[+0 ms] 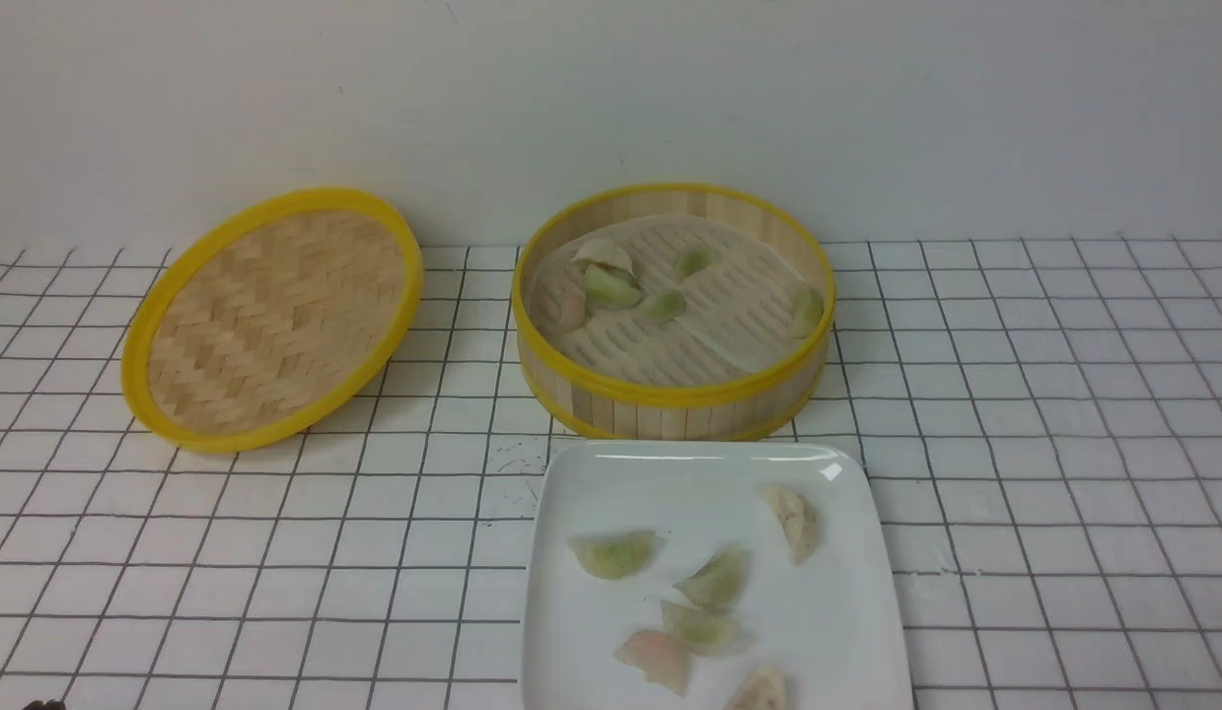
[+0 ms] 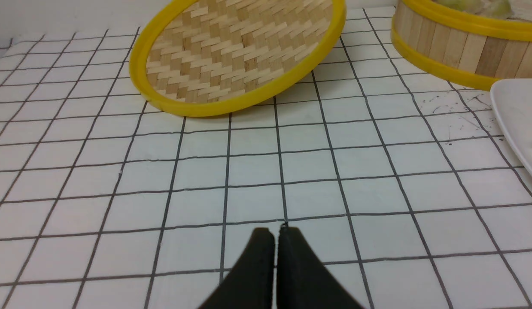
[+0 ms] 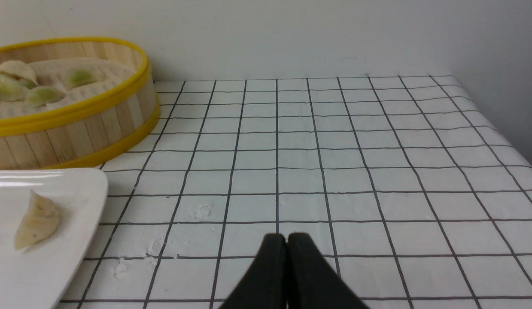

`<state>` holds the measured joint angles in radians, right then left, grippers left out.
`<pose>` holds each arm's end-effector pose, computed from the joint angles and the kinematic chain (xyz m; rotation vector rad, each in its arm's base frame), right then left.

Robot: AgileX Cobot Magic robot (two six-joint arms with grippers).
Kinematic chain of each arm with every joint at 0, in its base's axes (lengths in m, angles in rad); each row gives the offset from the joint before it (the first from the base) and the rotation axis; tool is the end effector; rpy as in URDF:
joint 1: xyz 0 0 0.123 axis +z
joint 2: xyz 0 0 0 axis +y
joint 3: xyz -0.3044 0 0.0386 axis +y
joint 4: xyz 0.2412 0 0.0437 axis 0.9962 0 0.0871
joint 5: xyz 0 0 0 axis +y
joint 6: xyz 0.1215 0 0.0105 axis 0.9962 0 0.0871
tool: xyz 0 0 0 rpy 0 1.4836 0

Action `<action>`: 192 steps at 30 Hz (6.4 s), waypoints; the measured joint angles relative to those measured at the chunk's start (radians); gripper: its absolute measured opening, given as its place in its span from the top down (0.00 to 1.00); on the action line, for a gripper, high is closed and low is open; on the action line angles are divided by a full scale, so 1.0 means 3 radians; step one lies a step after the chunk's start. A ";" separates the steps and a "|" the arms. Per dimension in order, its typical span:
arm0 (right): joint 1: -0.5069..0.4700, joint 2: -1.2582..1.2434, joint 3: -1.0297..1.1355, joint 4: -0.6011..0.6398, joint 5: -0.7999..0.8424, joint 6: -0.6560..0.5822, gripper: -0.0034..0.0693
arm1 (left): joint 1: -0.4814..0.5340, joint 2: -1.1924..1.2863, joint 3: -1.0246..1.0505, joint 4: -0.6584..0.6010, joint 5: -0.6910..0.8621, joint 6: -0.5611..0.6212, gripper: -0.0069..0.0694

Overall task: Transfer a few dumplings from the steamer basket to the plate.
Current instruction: Use the right arm to grab a dumpling from inside the steamer

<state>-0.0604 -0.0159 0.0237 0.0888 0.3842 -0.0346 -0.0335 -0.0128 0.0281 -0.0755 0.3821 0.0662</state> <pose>0.0530 0.0009 0.1620 0.0784 1.8725 0.0224 0.0529 -0.0052 0.1605 0.0472 1.8796 -0.0521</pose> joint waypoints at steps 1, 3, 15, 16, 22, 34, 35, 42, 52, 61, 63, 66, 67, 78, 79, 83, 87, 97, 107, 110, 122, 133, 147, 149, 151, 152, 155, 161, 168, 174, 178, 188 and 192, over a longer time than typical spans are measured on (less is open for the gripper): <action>0.0000 0.0000 0.0000 0.0000 0.0000 0.0000 0.97 | 0.0000 0.0000 0.0000 0.0000 0.0000 0.0000 0.92; 0.0000 0.0000 0.0000 0.0000 0.0000 0.0000 0.97 | 0.0000 0.0000 0.0000 0.0000 0.0000 0.0000 0.92; 0.0000 0.0000 0.0000 0.0000 0.0000 0.0000 0.97 | 0.0000 0.0000 0.0000 0.0000 0.0000 0.0000 0.92; 0.0000 0.0000 0.0000 0.0000 0.0000 0.0000 0.97 | 0.0000 0.0000 0.0000 0.0000 0.0000 0.0000 0.92; 0.0000 0.0000 0.0000 0.0137 -0.0046 0.0069 0.97 | 0.0000 0.0000 0.0000 0.0000 0.0000 0.0000 0.92; 0.0039 0.0000 0.0019 0.2979 -0.1634 0.0885 0.97 | 0.0000 0.0000 0.0000 0.0000 0.0000 0.0000 0.92; 0.0039 0.0000 0.0019 0.3108 -0.1782 0.0882 0.97 | 0.0000 0.0000 0.0000 0.0000 0.0000 0.0000 0.92; 0.0189 0.0313 -0.0807 0.2600 -0.0965 0.0369 0.97 | 0.0000 0.0000 0.0000 0.0000 0.0000 0.0000 0.92; 0.0233 0.3317 -0.3490 0.1150 0.2027 -0.0040 0.97 | 0.0000 0.0000 0.0000 0.0000 0.0000 0.0000 0.92; 0.0993 0.5781 -0.5803 0.0118 0.2847 0.0262 0.97 | 0.0000 0.0000 0.0000 0.0000 0.0000 0.0000 0.92; 0.1168 0.6133 -0.6255 0.0049 0.2857 0.0341 0.97 | 0.0000 0.0000 0.0000 0.0000 0.0000 0.0000 0.92; 0.1313 0.6521 -0.6744 0.0025 0.2869 0.0401 0.97 | 0.0000 0.0000 0.0000 0.0000 0.0000 0.0000 0.92; 0.1356 0.6715 -0.6958 0.0006 0.2869 0.0432 0.97 | 0.0000 0.0000 0.0000 0.0000 0.0000 0.0000 0.92; 0.1544 0.7863 -0.7770 -0.0356 0.2883 0.0583 0.80 | 0.0000 0.0000 0.0000 0.0000 0.0000 0.0000 0.92; 0.1547 0.7895 -0.7774 -0.0385 0.2888 0.0587 0.77 | 0.0000 0.0000 0.0000 0.0000 0.0000 0.0000 0.92; 0.1547 0.7980 -0.7788 -0.0503 0.2891 0.0646 0.61 | 0.0000 0.0000 0.0000 0.0000 0.0000 0.0000 0.92; 0.1547 0.8015 -0.7796 -0.0659 0.2891 0.0708 0.47 | 0.0000 0.0000 0.0000 0.0000 0.0000 0.0000 0.92; 0.1550 0.8267 -0.7809 -0.0744 0.2883 0.0722 0.43 | 0.0000 0.0000 0.0000 0.0000 0.0000 0.0000 0.92; 0.1560 0.8301 -0.7913 -0.0188 0.2869 0.0412 0.43 | 0.0000 0.0000 0.0000 0.0000 0.0000 0.0000 0.92; 0.1588 0.8303 -0.8032 -0.0007 0.2886 0.0271 0.43 | 0.0000 0.0000 0.0000 0.0000 0.0000 0.0000 0.92; 0.1592 0.8323 -0.8202 -0.0779 0.2887 0.0731 0.43 | 0.0000 0.0000 0.0000 0.0000 0.0000 0.0000 0.92; 0.1592 0.8491 -0.8202 -0.0979 0.2889 0.0725 0.43 | 0.0000 0.0000 0.0000 0.0000 0.0000 0.0000 0.92; 0.1604 0.8493 -0.8202 -0.1172 0.2880 0.0636 0.43 | 0.0000 0.0000 0.0000 0.0000 0.0000 0.0000 0.92; 0.1628 0.8493 -0.8202 -0.1223 0.2880 0.0636 0.43 | 0.0000 0.0000 0.0000 0.0000 0.0000 0.0000 0.92; 0.1650 0.8493 -0.8202 -0.1293 0.2880 0.0635 0.43 | 0.0000 0.0000 0.0000 0.0000 0.0000 0.0000 0.92; 0.1688 0.8493 -0.8202 -0.1376 0.2880 0.0632 0.43 | 0.0000 0.0000 0.0000 0.0000 0.0000 0.0000 0.92; 0.1743 0.8493 -0.8202 -0.1455 0.2880 0.0632 0.43 | 0.0000 0.0000 0.0000 0.0000 0.0000 0.0000 0.92; 0.1748 0.8554 -0.8191 -0.1471 0.2878 0.0638 0.43 | 0.0000 0.0000 0.0000 0.0000 0.0000 0.0000 0.92; 0.1727 0.8580 -0.8153 -0.1490 0.2876 0.0674 0.43 | 0.0000 0.0000 0.0000 0.0000 0.0000 0.0000 0.92; 0.1727 0.8569 -0.8054 -0.1492 0.2807 0.0690 0.49 | 0.0000 0.0000 0.0000 0.0000 0.0000 0.0000 0.92; 0.1713 0.8549 -0.8058 -0.1513 0.2803 0.0649 0.74 | 0.0000 0.0000 0.0000 0.0000 0.0000 0.0000 0.92; 0.1706 0.7724 -0.7830 -0.0892 0.2869 0.0531 0.85 | 0.0000 0.0000 0.0000 0.0000 0.0000 0.0000 0.92; 0.1731 0.7056 -0.7123 -0.0481 0.2866 0.0461 0.85 | 0.0000 0.0000 0.0000 0.0000 0.0000 0.0000 0.92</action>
<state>0.4588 2.1010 -2.1131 -0.0555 1.2440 0.1038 -0.0335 -0.0128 0.0281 -0.0755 0.3821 0.0662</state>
